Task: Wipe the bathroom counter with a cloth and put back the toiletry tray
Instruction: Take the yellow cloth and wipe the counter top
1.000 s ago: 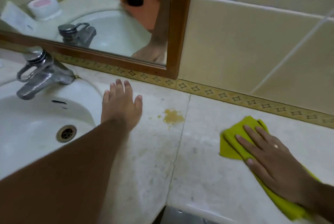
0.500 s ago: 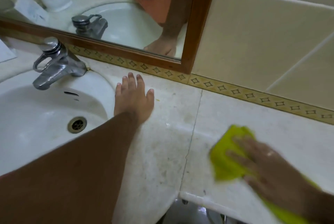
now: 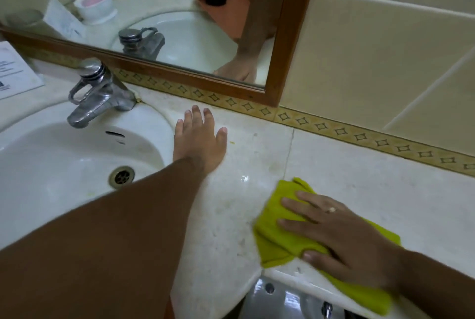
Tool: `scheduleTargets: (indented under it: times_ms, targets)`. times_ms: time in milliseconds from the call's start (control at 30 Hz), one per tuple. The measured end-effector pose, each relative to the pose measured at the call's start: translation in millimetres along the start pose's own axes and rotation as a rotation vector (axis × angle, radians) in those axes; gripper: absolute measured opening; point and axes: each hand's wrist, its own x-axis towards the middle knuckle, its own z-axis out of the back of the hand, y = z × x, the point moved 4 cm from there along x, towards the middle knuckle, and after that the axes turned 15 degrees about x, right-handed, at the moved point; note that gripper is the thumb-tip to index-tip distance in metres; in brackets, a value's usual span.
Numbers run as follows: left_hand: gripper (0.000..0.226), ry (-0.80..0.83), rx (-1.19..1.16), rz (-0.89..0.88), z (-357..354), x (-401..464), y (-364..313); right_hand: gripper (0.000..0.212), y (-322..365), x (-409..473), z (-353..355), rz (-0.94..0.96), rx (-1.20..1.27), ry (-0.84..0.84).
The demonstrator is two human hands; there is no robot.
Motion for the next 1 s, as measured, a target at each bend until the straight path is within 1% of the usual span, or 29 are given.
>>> scheduleTargets:
  times_ms: [67, 133, 233, 300, 400, 467, 533, 600, 700, 733, 800, 867, 900, 933, 967, 1000]
  targets:
    - [0.073, 0.011, 0.003, 0.004, -2, -1, -3, 0.057, -12, -4, 6, -0.067, 0.056, 0.006]
    - [0.073, 0.031, 0.018, 0.007, 0, 1, 1, 0.061, -9, 8, 11, -0.095, 0.104, -0.02]
    - [0.074, 0.102, -0.022, -0.047, 7, -3, 2, 0.065, -3, 9, 12, -0.107, 0.152, -0.044]
    - [0.074, 0.1, -0.051, -0.054, 11, 0, 8, 0.061, -6, 9, 11, -0.112, 0.118, -0.068]
    - [0.07, 0.011, -0.001, -0.018, 12, 4, 14, 0.059, -11, 26, 7, -0.148, 0.031, -0.056]
    - [0.068, 0.003, -0.014, -0.029, 8, 9, 14, 0.062, -19, 55, 8, -0.176, -0.015, -0.079]
    - [0.067, -0.008, -0.029, -0.039, 5, 10, 15, 0.065, -21, 96, 13, -0.161, -0.053, -0.089]
    - [0.065, -0.021, -0.036, -0.04, 4, 11, 16, 0.063, -19, 141, 23, -0.094, -0.087, -0.071]
    - [0.063, -0.024, -0.031, -0.048, 4, 12, 17, 0.058, -10, 184, 34, 0.023, -0.184, 0.042]
    - [0.063, -0.019, -0.033, -0.055, 4, 12, 17, 0.058, -5, 181, 32, 0.086, -0.21, 0.092]
    - [0.063, -0.011, -0.045, -0.059, 5, 13, 19, 0.058, 16, 143, 17, 0.314, -0.234, 0.183]
    - [0.064, -0.018, -0.052, -0.054, 5, 12, 19, 0.054, 33, 83, -4, 0.521, -0.148, 0.27]
    - [0.065, -0.021, -0.054, -0.055, 6, 12, 18, 0.054, 30, 60, -6, 0.556, -0.076, 0.307]
    - [0.065, -0.022, -0.053, -0.058, 5, 12, 18, 0.054, 16, 48, 0, 0.56, -0.042, 0.307]
    - [0.065, -0.024, -0.053, -0.058, 5, 11, 18, 0.055, -1, 48, 10, 0.516, -0.059, 0.274]
    - [0.065, -0.024, -0.053, -0.055, 4, 11, 18, 0.056, -19, 57, 22, 0.427, -0.096, 0.226]
